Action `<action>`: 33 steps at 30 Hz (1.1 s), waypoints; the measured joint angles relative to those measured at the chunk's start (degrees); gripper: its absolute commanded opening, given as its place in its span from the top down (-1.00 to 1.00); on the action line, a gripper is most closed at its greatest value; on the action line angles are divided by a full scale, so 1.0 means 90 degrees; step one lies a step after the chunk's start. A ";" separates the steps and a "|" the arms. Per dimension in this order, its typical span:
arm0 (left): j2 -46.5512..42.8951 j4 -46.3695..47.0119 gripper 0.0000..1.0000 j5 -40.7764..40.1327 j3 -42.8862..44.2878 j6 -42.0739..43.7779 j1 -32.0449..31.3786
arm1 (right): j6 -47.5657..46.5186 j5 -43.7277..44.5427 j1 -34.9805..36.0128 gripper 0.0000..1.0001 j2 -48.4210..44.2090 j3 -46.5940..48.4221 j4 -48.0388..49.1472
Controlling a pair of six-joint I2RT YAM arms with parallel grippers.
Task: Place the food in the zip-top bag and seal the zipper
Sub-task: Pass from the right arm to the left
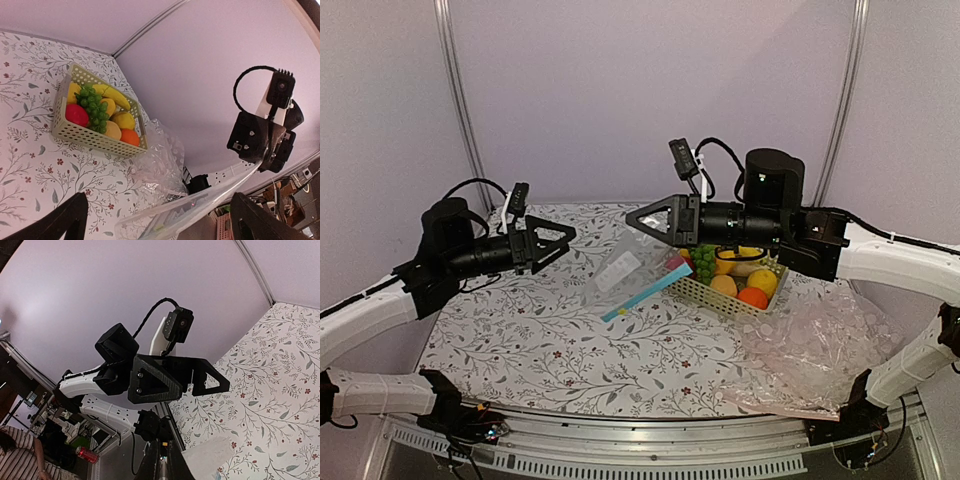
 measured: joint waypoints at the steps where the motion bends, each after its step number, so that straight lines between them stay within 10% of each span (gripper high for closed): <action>1: -0.0024 -0.0044 -0.99 0.0017 0.0000 0.0102 0.0002 | 0.0024 -0.0022 0.0000 0.88 -0.0002 0.0000 0.0056; 26: 0.1005 -0.1200 -0.97 -0.0114 0.1489 0.3478 -0.1688 | 0.0117 -0.0240 0.0000 0.89 0.0100 -0.0053 0.0199; 33: 0.1486 -0.1387 -0.09 -0.0075 0.1593 0.3810 -0.2055 | 0.0114 -0.0296 0.0000 0.90 0.0206 -0.0051 0.0066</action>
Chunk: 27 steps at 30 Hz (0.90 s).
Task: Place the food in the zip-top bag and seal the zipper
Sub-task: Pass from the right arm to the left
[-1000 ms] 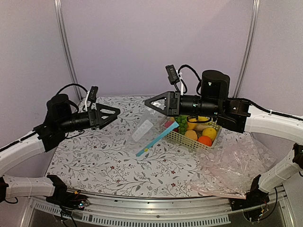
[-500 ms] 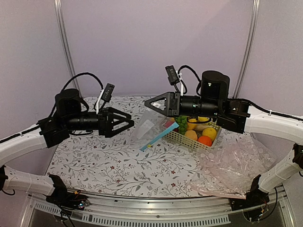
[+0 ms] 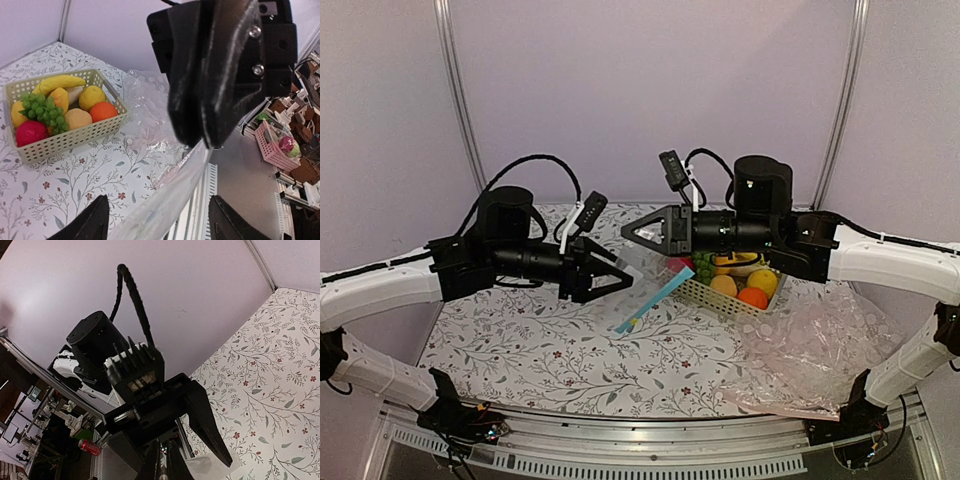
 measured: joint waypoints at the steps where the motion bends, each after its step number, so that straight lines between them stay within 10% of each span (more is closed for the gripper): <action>1: 0.0017 -0.0007 0.07 0.0010 0.0000 0.0007 -0.0012 | 0.0000 0.0005 0.0000 0.90 0.0005 0.0000 -0.0024; 10: 0.0019 0.0119 0.98 0.0194 -0.0017 -0.0160 -0.0032 | -0.0044 0.0248 0.0000 0.58 0.0024 0.0012 -0.0330; 16: -0.0039 0.0454 1.00 0.0027 -0.0134 -0.0457 -0.0034 | -0.0158 0.0583 -0.0022 -0.49 0.0027 0.0010 -0.0515; 27: -0.0177 0.1202 1.00 -0.0821 -0.0262 -0.1668 0.0075 | -0.0357 0.1314 -0.0340 -0.93 -0.1137 -0.0697 -0.0811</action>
